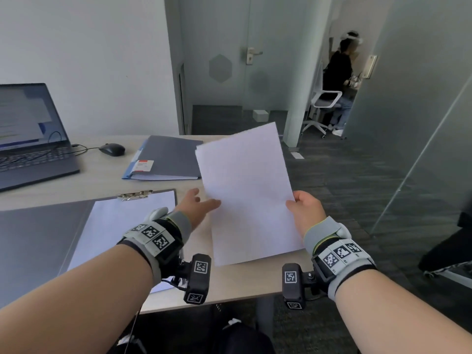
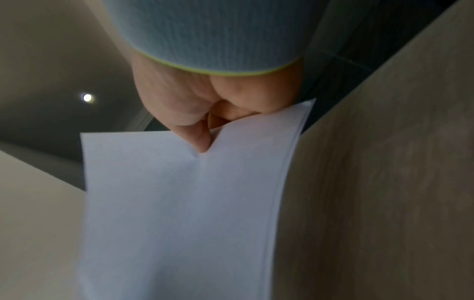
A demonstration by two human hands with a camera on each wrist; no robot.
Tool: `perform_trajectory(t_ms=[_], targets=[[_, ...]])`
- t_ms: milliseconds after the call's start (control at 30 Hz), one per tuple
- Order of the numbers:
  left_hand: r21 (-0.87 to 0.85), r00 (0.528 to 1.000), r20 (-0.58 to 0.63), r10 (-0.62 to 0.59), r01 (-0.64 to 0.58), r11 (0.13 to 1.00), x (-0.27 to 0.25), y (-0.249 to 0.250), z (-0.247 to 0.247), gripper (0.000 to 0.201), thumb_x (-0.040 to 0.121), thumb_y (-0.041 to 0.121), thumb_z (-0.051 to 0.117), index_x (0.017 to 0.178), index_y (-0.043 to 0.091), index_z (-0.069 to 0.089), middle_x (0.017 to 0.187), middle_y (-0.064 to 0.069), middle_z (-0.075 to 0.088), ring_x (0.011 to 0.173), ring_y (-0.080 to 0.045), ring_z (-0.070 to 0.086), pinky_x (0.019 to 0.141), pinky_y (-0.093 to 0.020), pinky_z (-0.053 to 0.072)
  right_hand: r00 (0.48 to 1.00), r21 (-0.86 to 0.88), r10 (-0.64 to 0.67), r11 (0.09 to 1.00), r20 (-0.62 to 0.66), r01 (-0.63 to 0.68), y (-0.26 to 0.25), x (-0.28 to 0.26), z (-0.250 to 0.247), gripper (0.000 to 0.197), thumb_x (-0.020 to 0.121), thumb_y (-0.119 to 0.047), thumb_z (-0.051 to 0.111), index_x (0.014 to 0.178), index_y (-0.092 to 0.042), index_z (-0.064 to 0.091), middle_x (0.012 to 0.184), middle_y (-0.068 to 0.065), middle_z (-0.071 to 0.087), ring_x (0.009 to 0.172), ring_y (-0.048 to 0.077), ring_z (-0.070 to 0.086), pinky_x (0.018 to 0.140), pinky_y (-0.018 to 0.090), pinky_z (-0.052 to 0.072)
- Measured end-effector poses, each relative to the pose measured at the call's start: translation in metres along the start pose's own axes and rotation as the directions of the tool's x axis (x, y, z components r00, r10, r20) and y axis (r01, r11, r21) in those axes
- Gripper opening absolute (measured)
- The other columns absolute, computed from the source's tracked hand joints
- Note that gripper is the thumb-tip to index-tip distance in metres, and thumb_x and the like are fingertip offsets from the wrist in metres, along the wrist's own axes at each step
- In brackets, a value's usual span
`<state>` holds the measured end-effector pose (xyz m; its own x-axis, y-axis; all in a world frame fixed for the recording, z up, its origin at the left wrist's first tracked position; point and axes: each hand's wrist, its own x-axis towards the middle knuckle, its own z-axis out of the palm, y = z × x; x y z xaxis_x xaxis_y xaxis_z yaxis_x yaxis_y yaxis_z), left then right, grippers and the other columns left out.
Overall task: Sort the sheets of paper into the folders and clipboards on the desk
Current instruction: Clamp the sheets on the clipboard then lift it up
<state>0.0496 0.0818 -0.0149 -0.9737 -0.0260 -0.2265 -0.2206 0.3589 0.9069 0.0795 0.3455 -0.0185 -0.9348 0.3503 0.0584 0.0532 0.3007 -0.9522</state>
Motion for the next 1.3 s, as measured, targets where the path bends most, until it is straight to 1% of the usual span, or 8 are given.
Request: perform_trajectory(t_ms=[133, 233, 433, 700, 867, 1100, 1233, 1300], targets=[[-0.354, 0.997, 0.04, 0.064, -0.045, 0.934, -0.015, 0.015, -0.035, 0.045, 0.087, 0.031, 0.072, 0.129, 0.019, 0.058, 0.113, -0.002, 0.072, 0.095, -0.022, 0.069, 0.085, -0.04, 0.056, 0.995, 0.271, -0.028, 0.963, 0.092, 0.002, -0.02, -0.012, 0.025, 0.02, 0.088, -0.003, 0.055, 0.084, -0.017, 0.069, 0.084, 0.012, 0.07, 0.074, 0.024, 0.063, 0.073, 0.041, 0.053], [-0.474, 0.989, -0.002, 0.148, -0.131, 0.871, -0.023, 0.027, -0.052, 0.029, 0.088, 0.015, 0.071, 0.115, 0.007, 0.067, 0.098, -0.007, 0.075, 0.083, -0.022, 0.072, 0.079, -0.038, 0.059, 0.988, 0.407, -0.044, 0.913, 0.146, -0.02, -0.036, -0.016, 0.045, 0.019, 0.081, -0.003, 0.058, 0.089, -0.014, 0.071, 0.094, 0.021, 0.071, 0.084, 0.031, 0.066, 0.083, 0.051, 0.053], [-0.38, 0.938, -0.188, 0.291, -0.342, 0.86, -0.026, 0.029, -0.105, 0.042, 0.048, 0.04, 0.087, 0.081, 0.016, 0.078, 0.095, -0.01, 0.077, 0.09, -0.032, 0.072, 0.088, -0.045, 0.056, 0.947, 0.493, -0.078, 0.866, 0.313, -0.091, -0.073, -0.02, 0.083, 0.022, 0.082, 0.002, 0.058, 0.088, -0.016, 0.07, 0.088, 0.007, 0.074, 0.082, 0.027, 0.067, 0.075, 0.036, 0.05], [-0.268, 0.959, -0.133, 0.249, -0.277, 0.923, -0.033, -0.022, -0.123, 0.05, 0.047, 0.045, 0.09, 0.091, 0.024, 0.079, 0.1, -0.002, 0.078, 0.097, -0.025, 0.073, 0.097, -0.05, 0.052, 0.937, 0.424, -0.073, 0.902, 0.341, -0.084, -0.072, -0.042, 0.116, 0.018, 0.086, -0.002, 0.069, 0.081, -0.018, 0.063, 0.074, -0.005, 0.071, 0.07, 0.01, 0.066, 0.064, 0.026, 0.046], [-0.218, 0.944, -0.159, 0.289, -0.319, 0.922, -0.036, -0.025, -0.128, 0.042, 0.061, 0.053, 0.082, 0.093, 0.027, 0.077, 0.097, 0.005, 0.078, 0.094, -0.018, 0.073, 0.095, -0.044, 0.054, 0.943, 0.309, -0.144, 0.95, 0.301, 0.046, -0.082, -0.046, 0.122, 0.011, 0.08, -0.015, 0.077, 0.09, -0.012, 0.072, 0.095, 0.012, 0.076, 0.093, 0.027, 0.072, 0.094, 0.045, 0.054], [-0.289, 0.955, -0.245, 0.166, -0.235, 0.928, -0.028, -0.026, -0.162, 0.052, 0.05, 0.052, 0.082, 0.085, 0.014, 0.078, 0.088, -0.006, 0.078, 0.084, -0.03, 0.075, 0.082, -0.045, 0.059, 0.899, 0.238, -0.193, 0.966, 0.393, 0.104, -0.108, -0.048, 0.147, 0.012, 0.089, -0.012, 0.067, 0.088, -0.021, 0.075, 0.092, 0.0, 0.078, 0.09, 0.023, 0.073, 0.086, 0.04, 0.057], [-0.246, 0.976, -0.205, 0.078, -0.129, 0.961, -0.032, -0.046, -0.193, 0.026, 0.081, 0.037, 0.078, 0.09, 0.014, 0.073, 0.092, -0.008, 0.076, 0.074, -0.022, 0.072, 0.069, -0.031, 0.055, 0.874, 0.177, -0.14, 0.982, 0.465, 0.063, -0.108, -0.055, 0.185, 0.011, 0.088, -0.016, 0.068, 0.093, -0.021, 0.076, 0.098, -0.001, 0.078, 0.096, 0.023, 0.072, 0.091, 0.042, 0.056], [-0.158, 0.974, -0.222, 0.049, -0.085, 0.984, -0.034, -0.061, -0.213, 0.031, 0.09, 0.047, 0.065, 0.099, 0.017, 0.069, 0.092, 0.001, 0.072, 0.076, -0.015, 0.068, 0.066, -0.028, 0.052, 0.867, 0.15, -0.106, 0.988, 0.487, 0.036, -0.105, -0.059, 0.2, 0.013, 0.089, -0.015, 0.067, 0.098, -0.019, 0.075, 0.102, 0.003, 0.077, 0.097, 0.026, 0.072, 0.092, 0.043, 0.055]])
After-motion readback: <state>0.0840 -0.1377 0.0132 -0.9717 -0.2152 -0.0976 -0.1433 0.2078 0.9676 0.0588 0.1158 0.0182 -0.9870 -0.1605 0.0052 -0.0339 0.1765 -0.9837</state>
